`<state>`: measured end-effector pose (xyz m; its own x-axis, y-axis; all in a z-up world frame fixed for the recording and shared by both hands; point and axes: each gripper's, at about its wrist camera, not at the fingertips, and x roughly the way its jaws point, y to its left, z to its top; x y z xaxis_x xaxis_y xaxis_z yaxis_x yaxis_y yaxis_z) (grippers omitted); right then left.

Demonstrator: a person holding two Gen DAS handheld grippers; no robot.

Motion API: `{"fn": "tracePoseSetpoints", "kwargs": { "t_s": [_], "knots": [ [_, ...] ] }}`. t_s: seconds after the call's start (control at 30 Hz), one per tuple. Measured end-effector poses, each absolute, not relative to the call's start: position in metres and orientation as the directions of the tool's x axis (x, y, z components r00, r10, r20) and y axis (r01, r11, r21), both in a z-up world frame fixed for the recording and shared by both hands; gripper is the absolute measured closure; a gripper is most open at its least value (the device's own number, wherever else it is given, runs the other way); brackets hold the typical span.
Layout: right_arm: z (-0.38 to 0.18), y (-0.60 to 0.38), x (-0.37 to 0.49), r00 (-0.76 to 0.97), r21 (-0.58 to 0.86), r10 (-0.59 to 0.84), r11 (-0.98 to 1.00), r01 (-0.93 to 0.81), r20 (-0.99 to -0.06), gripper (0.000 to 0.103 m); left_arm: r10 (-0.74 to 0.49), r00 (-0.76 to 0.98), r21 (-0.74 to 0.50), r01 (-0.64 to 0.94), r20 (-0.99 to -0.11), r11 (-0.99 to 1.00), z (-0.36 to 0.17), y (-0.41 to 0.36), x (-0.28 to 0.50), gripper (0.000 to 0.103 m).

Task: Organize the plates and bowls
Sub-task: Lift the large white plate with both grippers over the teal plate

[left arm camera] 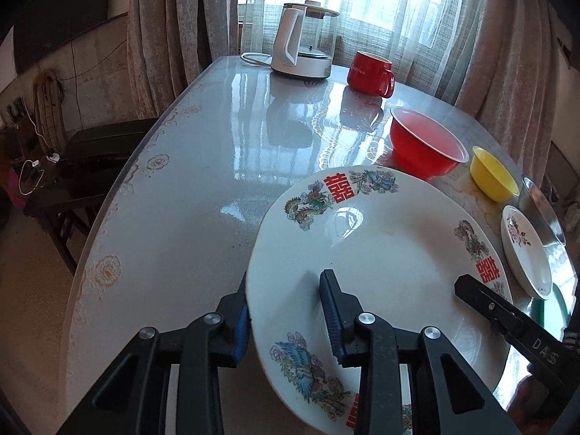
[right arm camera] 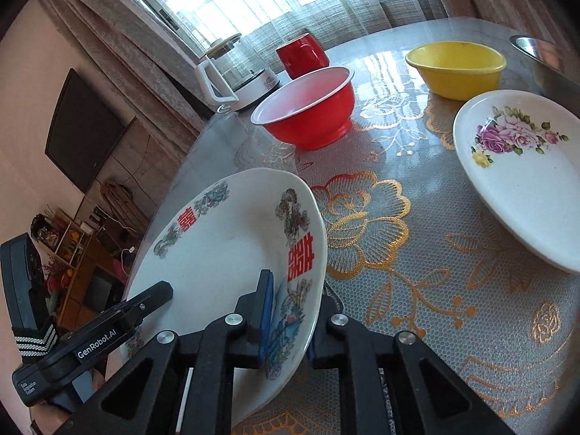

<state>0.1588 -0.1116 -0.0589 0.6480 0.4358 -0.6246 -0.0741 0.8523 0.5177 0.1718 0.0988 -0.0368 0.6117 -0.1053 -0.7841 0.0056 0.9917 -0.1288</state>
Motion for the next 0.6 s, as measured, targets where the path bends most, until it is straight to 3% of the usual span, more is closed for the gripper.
{"fn": "tracePoseSetpoints", "kwargs": {
  "t_s": [0.6],
  "knots": [
    [-0.043, -0.146, 0.089, 0.693, 0.45, 0.385, 0.888, -0.098, -0.609, 0.086, -0.207, 0.614, -0.172, 0.117, -0.762, 0.978, -0.029, 0.053, 0.118, 0.068]
  ]
}}
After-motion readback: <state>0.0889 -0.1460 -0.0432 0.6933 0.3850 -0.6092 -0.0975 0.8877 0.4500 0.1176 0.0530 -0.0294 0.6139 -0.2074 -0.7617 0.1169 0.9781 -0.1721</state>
